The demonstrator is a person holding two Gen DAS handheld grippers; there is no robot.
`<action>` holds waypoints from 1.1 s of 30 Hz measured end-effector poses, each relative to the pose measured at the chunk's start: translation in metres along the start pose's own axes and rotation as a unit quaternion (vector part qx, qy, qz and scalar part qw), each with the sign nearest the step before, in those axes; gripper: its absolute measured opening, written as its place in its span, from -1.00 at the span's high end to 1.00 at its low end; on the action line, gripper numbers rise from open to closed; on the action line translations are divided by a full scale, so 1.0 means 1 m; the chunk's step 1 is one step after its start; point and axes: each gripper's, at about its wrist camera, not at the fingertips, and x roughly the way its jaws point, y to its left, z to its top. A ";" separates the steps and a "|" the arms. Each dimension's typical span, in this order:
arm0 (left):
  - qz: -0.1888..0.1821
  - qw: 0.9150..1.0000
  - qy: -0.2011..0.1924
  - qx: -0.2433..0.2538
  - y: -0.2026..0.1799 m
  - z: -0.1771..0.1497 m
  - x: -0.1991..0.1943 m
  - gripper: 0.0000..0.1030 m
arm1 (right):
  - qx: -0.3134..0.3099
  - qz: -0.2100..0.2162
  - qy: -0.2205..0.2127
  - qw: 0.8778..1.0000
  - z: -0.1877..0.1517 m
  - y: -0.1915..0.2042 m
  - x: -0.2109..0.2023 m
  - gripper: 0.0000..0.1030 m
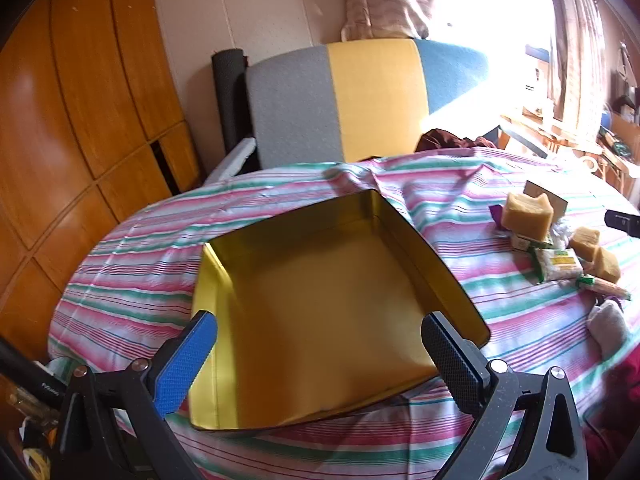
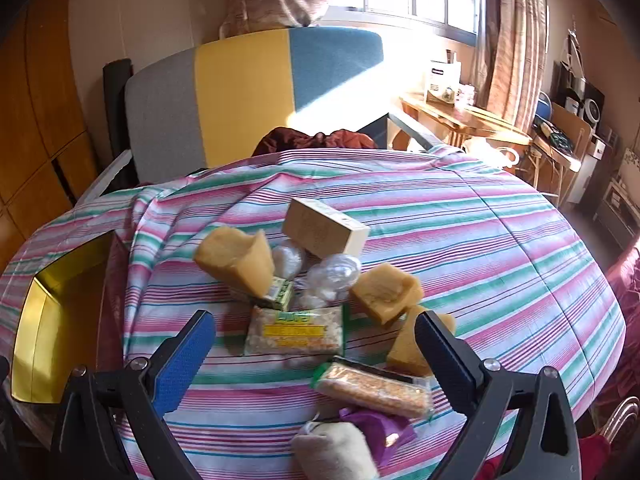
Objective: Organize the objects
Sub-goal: 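Grasp a yellow sponge with the left tool while the right tool grasps the white rolled sock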
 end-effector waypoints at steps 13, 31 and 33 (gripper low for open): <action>-0.176 0.983 0.044 0.029 -0.096 0.045 0.041 -1.00 | 0.209 0.050 -0.015 0.976 -0.010 -0.100 0.019 -0.97; -0.240 0.961 0.115 0.075 -0.237 0.117 0.151 -0.99 | 0.269 0.113 0.003 0.956 -0.013 -0.122 0.026 -0.98; -0.237 0.961 0.122 0.080 -0.246 0.121 0.161 -0.99 | 0.273 0.115 0.005 0.955 -0.013 -0.124 0.028 -0.98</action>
